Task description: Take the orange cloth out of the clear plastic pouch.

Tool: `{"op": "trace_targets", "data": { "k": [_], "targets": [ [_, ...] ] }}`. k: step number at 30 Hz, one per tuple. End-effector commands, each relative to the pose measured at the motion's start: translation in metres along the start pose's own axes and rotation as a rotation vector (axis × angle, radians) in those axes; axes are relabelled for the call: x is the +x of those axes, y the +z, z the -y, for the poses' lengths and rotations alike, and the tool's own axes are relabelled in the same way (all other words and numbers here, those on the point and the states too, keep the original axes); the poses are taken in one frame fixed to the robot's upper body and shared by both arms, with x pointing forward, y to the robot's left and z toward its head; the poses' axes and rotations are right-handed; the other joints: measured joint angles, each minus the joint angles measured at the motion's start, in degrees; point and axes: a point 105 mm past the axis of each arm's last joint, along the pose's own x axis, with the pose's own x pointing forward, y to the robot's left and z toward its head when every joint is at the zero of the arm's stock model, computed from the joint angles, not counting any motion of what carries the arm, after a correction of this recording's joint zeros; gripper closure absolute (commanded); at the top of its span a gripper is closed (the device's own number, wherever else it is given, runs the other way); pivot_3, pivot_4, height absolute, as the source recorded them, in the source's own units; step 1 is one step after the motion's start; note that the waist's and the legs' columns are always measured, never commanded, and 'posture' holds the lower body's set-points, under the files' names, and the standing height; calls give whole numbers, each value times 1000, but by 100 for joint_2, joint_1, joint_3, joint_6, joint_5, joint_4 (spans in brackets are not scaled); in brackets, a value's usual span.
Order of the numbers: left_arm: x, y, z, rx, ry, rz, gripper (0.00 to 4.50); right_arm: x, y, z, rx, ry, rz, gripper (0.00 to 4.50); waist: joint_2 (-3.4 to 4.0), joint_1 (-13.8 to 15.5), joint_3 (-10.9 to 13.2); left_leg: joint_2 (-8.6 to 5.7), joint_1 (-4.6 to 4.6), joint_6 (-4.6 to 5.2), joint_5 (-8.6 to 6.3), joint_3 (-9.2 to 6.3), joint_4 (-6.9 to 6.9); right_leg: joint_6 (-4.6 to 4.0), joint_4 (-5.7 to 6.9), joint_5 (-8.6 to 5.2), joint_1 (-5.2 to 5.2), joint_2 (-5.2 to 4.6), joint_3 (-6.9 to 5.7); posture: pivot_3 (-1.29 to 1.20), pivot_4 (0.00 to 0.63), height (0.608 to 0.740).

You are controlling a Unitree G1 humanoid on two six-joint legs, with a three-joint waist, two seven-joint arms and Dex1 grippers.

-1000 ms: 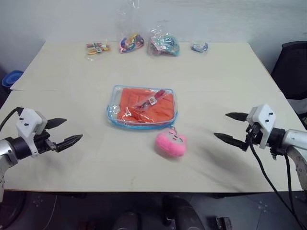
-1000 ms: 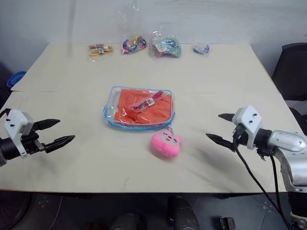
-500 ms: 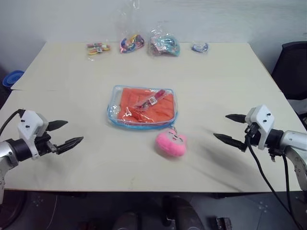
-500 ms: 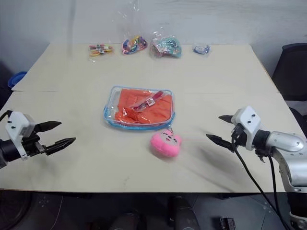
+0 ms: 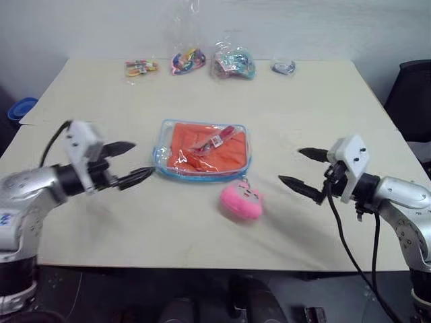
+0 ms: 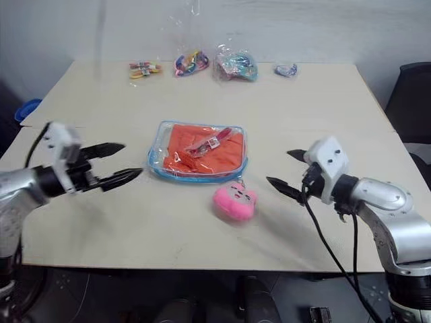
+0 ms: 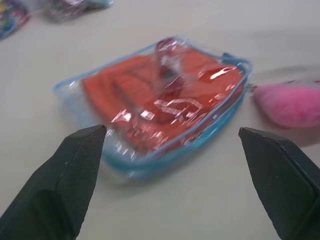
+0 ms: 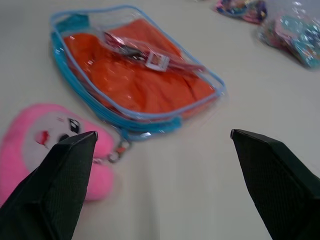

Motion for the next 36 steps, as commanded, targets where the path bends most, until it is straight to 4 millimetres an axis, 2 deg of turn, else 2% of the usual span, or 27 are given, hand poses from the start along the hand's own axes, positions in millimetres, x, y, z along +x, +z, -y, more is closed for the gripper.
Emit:
{"op": "trace_targets", "data": {
  "k": [1,3,7,13,17,21,32,34,36],
  "targets": [
    [37,5,9,54,-72,-10,0,0,11,-21,-18,51,16,51,-1,3,0,-1,-1,-1,1,0,0,0,-2,0,0,1,-1,0,150,740],
    [59,5,6,78,-76,-19,0,1,11,-26,-28,46,6,51,-3,15,1,-7,-3,-2,2,1,5,2,0,1,0,1,0,0,150,740],
    [90,-12,-3,256,-66,-112,0,-2,16,-31,-15,26,10,51,-4,-27,1,-10,-8,-3,2,6,30,6,10,4,0,3,4,0,150,740],
    [118,-22,-14,352,-35,-148,0,-4,18,-32,26,-18,20,51,-13,13,7,-5,-13,-8,5,-1,71,-8,39,13,1,2,3,0,150,740],
    [130,-24,-17,329,-9,-127,0,-5,15,-33,29,-30,10,51,-18,18,10,-6,-15,-3,8,-1,80,-3,37,25,7,-2,4,0,150,740],
    [135,-17,-20,291,-5,-79,861,-8,13,-32,38,-51,8,0,-21,4,12,-5,-19,-2,9,-1,77,-3,35,27,2,-3,3,0,150,740],
    [136,-15,-25,301,20,-48,4396,-9,10,-33,33,-41,-4,0,-23,9,13,-5,-23,-2,9,-3,78,-2,33,27,0,-3,1,0,150,740],
    [133,-17,-25,306,25,-49,4452,-9,10,-34,30,-31,-6,0,-23,1,13,-5,-22,-2,9,-3,78,-2,32,27,0,-3,1,0,150,740],
    [123,-15,-37,299,90,-44,4452,-8,11,-36,32,-15,0,0,-23,-2,13,-5,-22,-2,9,-3,78,-2,33,27,0,-3,0,0,150,740]
  ]
}}
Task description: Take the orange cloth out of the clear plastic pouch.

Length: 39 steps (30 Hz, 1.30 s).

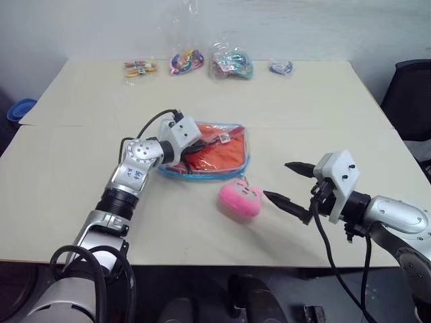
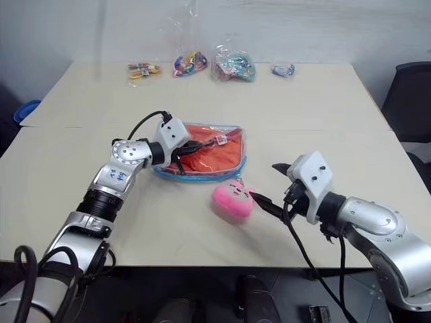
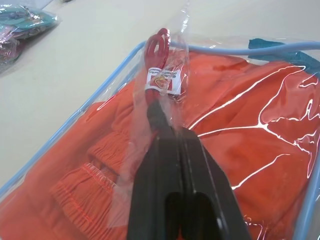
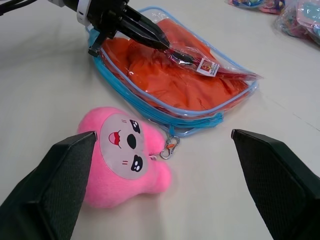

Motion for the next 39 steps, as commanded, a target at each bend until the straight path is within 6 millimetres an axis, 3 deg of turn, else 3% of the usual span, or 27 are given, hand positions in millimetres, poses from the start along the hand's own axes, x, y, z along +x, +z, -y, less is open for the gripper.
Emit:
{"op": "trace_targets", "data": {
  "k": [1,5,10,13,18,20,24,25,27,31,35,38,39],
  "targets": [
    [-20,9,-27,7,135,39,4452,-2,14,-5,-52,30,51,0,0,-3,0,0,0,0,0,0,0,0,1,0,0,0,0,0,150,740],
    [-59,9,-66,-64,361,78,4452,5,20,-4,-43,100,83,0,-13,-31,8,3,1,-3,2,0,1,-8,2,5,-1,0,0,0,150,740],
    [-139,-18,-103,-82,622,-30,4452,12,32,-9,-50,258,121,0,-14,-42,9,10,4,-7,4,0,-6,-14,0,8,-3,3,-4,0,150,740],
    [-197,-50,-111,-97,760,-162,4452,19,34,-10,-71,311,125,0,-14,-45,9,11,2,-7,4,-1,-10,-14,-6,8,-4,3,-7,0,150,740],
    [-275,-94,-106,-159,961,-331,4452,29,32,-12,-86,383,121,0,-15,1,9,13,-15,0,1,-13,-8,-13,-27,9,-6,-3,-21,0,150,740],
    [-287,-108,-97,-196,982,-357,4452,30,32,-16,-84,426,124,0,-15,39,9,13,-33,4,-1,-29,-6,-13,-38,9,-11,-7,-37,0,150,740],
    [-286,-127,-76,-239,946,-401,4452,35,33,-15,-93,460,125,0,-15,108,9,12,-45,11,-4,-40,-6,-11,-50,10,-11,-12,-50,0,150,740],
    [-287,-128,-72,-242,946,-409,4274,37,33,-13,-96,457,124,0,-15,111,9,12,-46,11,-5,-42,-6,-10,-54,11,-11,-12,-52,0,150,740],
    [-289,-132,-67,-254,955,-425,3900,40,35,-9,-99,448,123,0,-15,111,9,12,-48,12,-5,-43,-6,-10,-56,11,-11,-12,-54,0,150,740],
    [-292,-127,-58,-246,951,-403,2726,43,34,-4,-104,437,114,0,-15,102,9,14,-48,11,-6,-47,-8,-10,-60,11,-11,-12,-57,0,150,740],
    [-314,-121,-54,-286,1004,-399,1472,43,32,-1,-107,425,101,0,-15,58,9,15,-49,11,-6,-48,-13,-10,-66,11,-11,-12,-58,0,150,740],
    [-326,-90,-61,-332,1008,-286,577,41,26,4,-102,390,78,0,-16,-4,9,15,-49,12,-6,-49,-14,-10,-67,11,-10,-12,-58,0,150,740],
    [-322,-72,-64,-339,972,-207,577,40,24,6,-102,381,71,0,-16,-9,9,16,-49,11,-6,-51,-14,-11,-67,11,-10,-12,-59,0,150,740]
  ]
}}
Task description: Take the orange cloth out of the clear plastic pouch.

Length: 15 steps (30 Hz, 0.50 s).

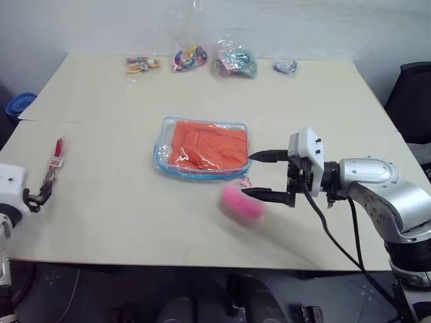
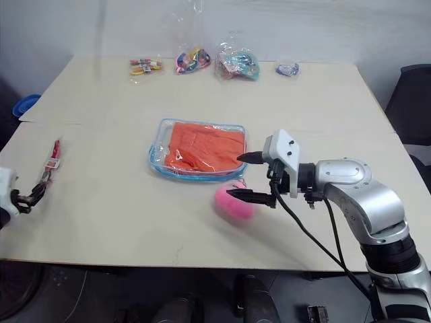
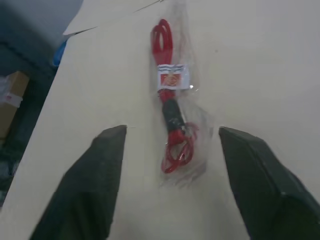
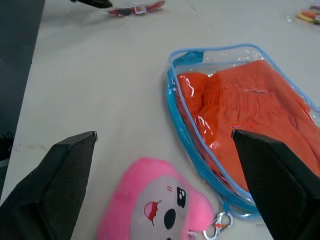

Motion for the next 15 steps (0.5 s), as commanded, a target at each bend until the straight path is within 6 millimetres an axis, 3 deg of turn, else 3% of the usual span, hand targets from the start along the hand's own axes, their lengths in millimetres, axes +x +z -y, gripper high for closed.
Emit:
{"op": "trace_targets", "data": {
  "k": [1,2,3,6,8,11,15],
  "targets": [
    [-23,78,6,-48,-160,241,577,-10,2,3,-33,-40,-1,0,0,-4,0,0,1,0,0,-2,0,0,0,0,1,0,-1,0,150,740],
    [-30,96,18,-49,-249,298,577,-11,1,3,-31,-45,-5,0,-1,13,1,0,0,0,0,-2,0,0,0,0,1,0,-1,0,150,740],
    [-41,121,42,-3,-409,366,577,-13,1,1,-31,-46,-6,0,-4,31,0,0,-5,-1,0,-7,3,0,1,0,1,-1,-4,0,150,740],
    [-56,146,97,146,-733,390,577,-18,2,-1,-33,-65,-10,0,3,73,2,-1,-14,-2,0,-19,9,2,-13,2,6,-7,-15,0,150,740],
    [-56,149,124,229,-880,370,577,-22,1,-1,-39,-88,-17,0,55,62,-4,-5,-10,-2,-1,-19,6,5,-23,4,12,-8,-14,0,150,740],
    [-56,150,156,350,-1053,369,577,-25,3,-5,-49,-101,-22,0,68,20,3,-8,-8,-5,2,-17,3,6,-18,4,11,-2,-14,0,150,740],
    [-24,121,175,708,-1104,303,577,-27,8,-13,-40,-98,-19,0,66,-57,4,-1,-7,-21,11,-10,3,-9,-10,11,6,18,-11,0,150,740]
  ]
}}
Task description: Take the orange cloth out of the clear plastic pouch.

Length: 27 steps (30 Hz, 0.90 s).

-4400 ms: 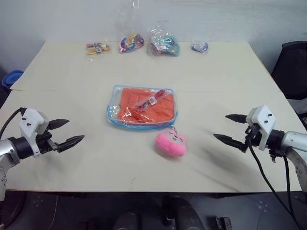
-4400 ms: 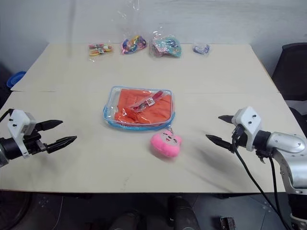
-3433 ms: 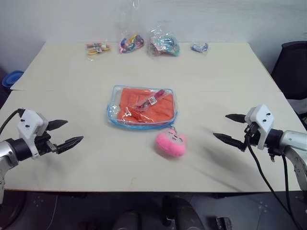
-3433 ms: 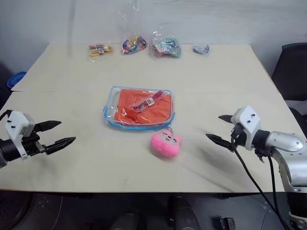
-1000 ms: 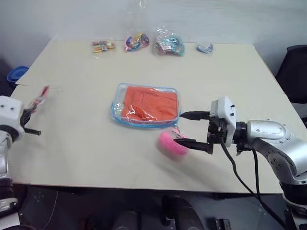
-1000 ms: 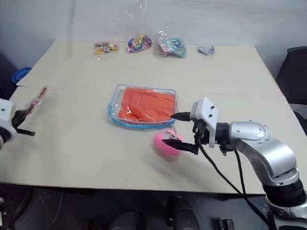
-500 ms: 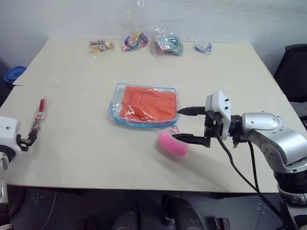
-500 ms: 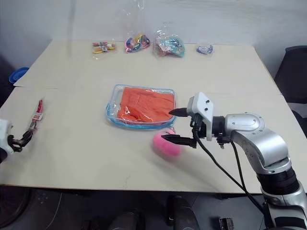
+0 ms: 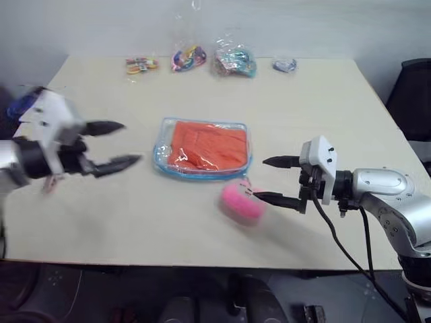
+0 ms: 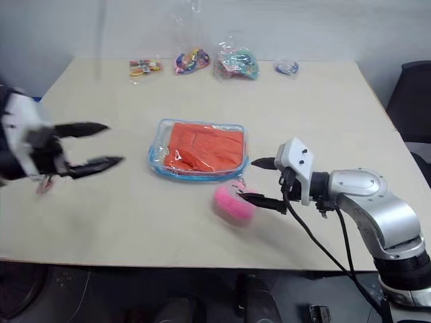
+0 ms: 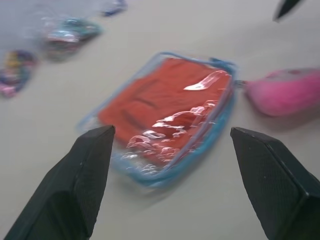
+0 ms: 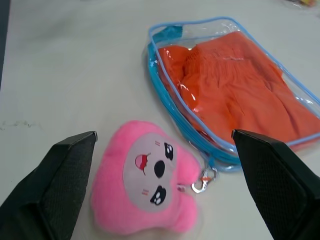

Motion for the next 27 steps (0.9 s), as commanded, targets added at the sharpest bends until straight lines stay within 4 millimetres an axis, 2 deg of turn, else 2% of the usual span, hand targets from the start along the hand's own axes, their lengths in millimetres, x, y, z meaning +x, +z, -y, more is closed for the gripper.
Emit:
{"op": "trace_targets", "data": {
  "k": [1,3,7,13,16,19,27],
  "targets": [
    [13,-29,-8,231,-77,-166,577,-5,17,-7,-45,-2,30,0,-1,-12,1,0,5,-3,3,1,1,-2,4,1,2,2,0,0,150,740],
    [27,-42,-17,287,-97,-194,577,-8,18,-10,-31,-10,38,0,-4,6,2,3,5,-8,11,4,1,-12,5,7,2,6,2,0,150,740],
    [57,-56,-38,389,-63,-206,577,-14,13,-18,-29,-30,11,0,-19,103,9,1,-3,4,19,2,7,-10,4,18,2,4,1,0,150,740],
    [88,-69,-49,467,-55,-217,577,-19,10,-18,-23,-93,5,0,-22,164,10,-1,-23,30,9,13,10,16,-9,33,-3,2,1,0,150,740],
    [95,-77,-51,514,-65,-245,577,-21,9,-20,-22,-106,2,0,-27,175,9,-3,-30,35,8,13,11,22,-14,37,-4,2,-2,0,150,740],
    [98,-76,-52,513,-58,-213,1172,-23,8,-20,-23,-122,-6,0,-28,184,9,-3,-30,35,8,14,12,23,-14,37,-4,2,-4,0,150,740],
    [99,-75,-40,529,-122,-148,3517,-26,6,-23,-13,-134,-16,0,-29,188,10,-6,-21,36,11,15,23,24,-15,38,0,-4,-2,0,150,740]
  ]
}}
